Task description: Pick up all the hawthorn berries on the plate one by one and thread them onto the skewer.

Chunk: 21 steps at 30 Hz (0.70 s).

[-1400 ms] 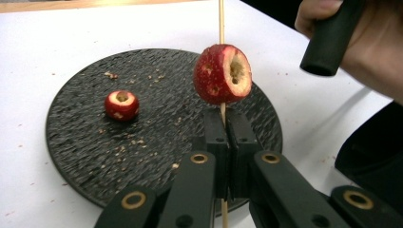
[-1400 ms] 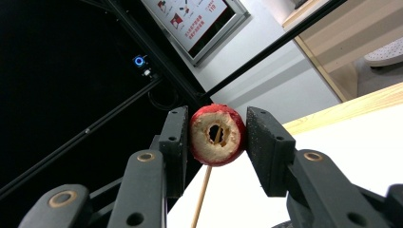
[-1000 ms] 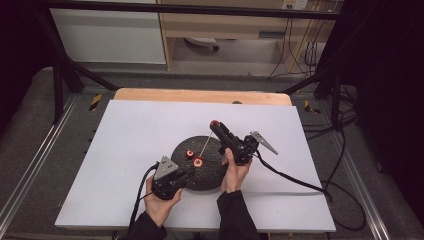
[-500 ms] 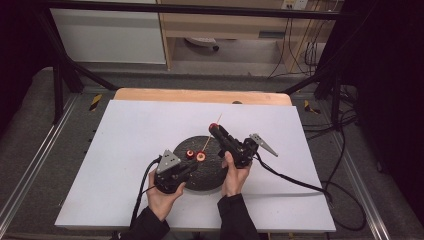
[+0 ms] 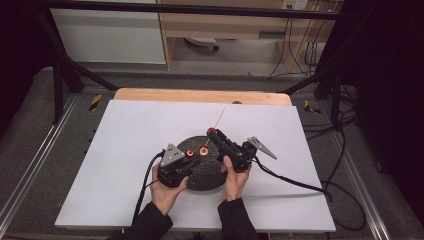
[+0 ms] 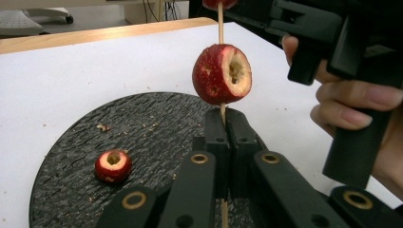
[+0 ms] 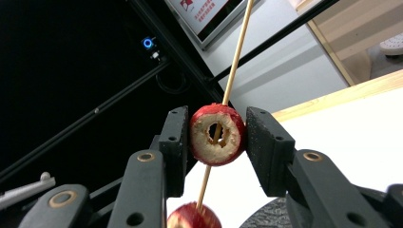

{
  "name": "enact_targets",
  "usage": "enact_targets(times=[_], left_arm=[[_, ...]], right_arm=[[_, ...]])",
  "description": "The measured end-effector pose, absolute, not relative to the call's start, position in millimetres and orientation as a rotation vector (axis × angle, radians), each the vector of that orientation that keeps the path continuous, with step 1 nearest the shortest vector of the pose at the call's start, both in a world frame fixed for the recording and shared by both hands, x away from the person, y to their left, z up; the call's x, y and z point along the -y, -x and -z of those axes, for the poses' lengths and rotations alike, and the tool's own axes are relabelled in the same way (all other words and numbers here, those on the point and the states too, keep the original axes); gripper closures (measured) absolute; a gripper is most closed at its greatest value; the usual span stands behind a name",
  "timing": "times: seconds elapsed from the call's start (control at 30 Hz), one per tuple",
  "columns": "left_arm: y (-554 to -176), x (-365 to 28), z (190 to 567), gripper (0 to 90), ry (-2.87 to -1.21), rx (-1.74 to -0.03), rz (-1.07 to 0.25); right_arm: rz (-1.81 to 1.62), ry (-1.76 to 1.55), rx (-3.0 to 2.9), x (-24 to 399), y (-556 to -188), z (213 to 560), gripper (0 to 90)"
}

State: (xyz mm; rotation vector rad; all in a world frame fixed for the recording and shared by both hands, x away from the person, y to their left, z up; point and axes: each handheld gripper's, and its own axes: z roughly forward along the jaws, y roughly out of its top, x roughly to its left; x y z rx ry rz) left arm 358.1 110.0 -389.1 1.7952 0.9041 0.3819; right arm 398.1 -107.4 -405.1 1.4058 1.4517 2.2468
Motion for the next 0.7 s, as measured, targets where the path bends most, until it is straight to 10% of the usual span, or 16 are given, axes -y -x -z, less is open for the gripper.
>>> enact_targets(times=[0.7], left_arm=[[-363.3, -108.3, 388.6, 88.6, -1.8, -0.889, -0.384]], right_arm=[[-2.21, -1.399, -1.538, 105.7, -393.1, 409.4, 61.2]])
